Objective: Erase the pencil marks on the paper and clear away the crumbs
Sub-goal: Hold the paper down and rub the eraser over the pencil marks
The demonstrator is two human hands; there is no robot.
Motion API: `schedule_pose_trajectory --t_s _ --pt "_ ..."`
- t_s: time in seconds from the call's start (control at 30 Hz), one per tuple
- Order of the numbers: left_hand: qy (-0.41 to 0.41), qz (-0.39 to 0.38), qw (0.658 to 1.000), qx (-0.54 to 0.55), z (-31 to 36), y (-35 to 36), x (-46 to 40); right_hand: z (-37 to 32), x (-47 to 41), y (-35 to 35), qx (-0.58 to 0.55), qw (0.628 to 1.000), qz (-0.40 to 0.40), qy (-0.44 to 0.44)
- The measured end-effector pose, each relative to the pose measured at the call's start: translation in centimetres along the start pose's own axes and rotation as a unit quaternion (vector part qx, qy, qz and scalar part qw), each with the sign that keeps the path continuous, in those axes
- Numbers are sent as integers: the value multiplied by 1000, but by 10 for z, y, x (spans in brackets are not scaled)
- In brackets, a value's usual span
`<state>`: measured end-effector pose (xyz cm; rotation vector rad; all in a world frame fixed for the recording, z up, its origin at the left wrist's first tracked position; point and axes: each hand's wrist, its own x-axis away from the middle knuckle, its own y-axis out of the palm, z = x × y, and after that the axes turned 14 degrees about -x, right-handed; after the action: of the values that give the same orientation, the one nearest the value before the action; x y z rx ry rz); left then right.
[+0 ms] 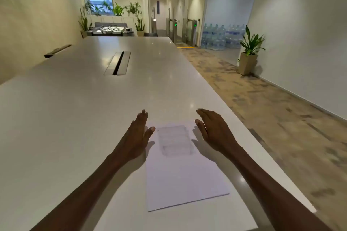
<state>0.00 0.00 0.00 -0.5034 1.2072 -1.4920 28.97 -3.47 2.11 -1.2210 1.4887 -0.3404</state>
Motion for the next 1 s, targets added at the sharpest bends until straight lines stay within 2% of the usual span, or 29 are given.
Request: schedule_pose_trajectory --t_s 0.23,0.4,0.6,0.73,0.93,1.0 --pt "0 -75 997 24 9 14 23 -2 27 11 16 999 -33 13" --pt "8 -115 993 32 16 17 41 -1 47 22 5 997 -52 59" --pt "-9 -99 994 41 18 19 43 16 57 11 28 990 -5 137" --pt "-12 -85 996 32 25 22 35 30 59 2 27 980 -60 188" --pt "-19 -73 997 7 41 31 30 52 63 -9 -10 977 -128 173" --pt "-25 -75 997 -3 46 34 30 58 62 -11 -13 974 -129 188"
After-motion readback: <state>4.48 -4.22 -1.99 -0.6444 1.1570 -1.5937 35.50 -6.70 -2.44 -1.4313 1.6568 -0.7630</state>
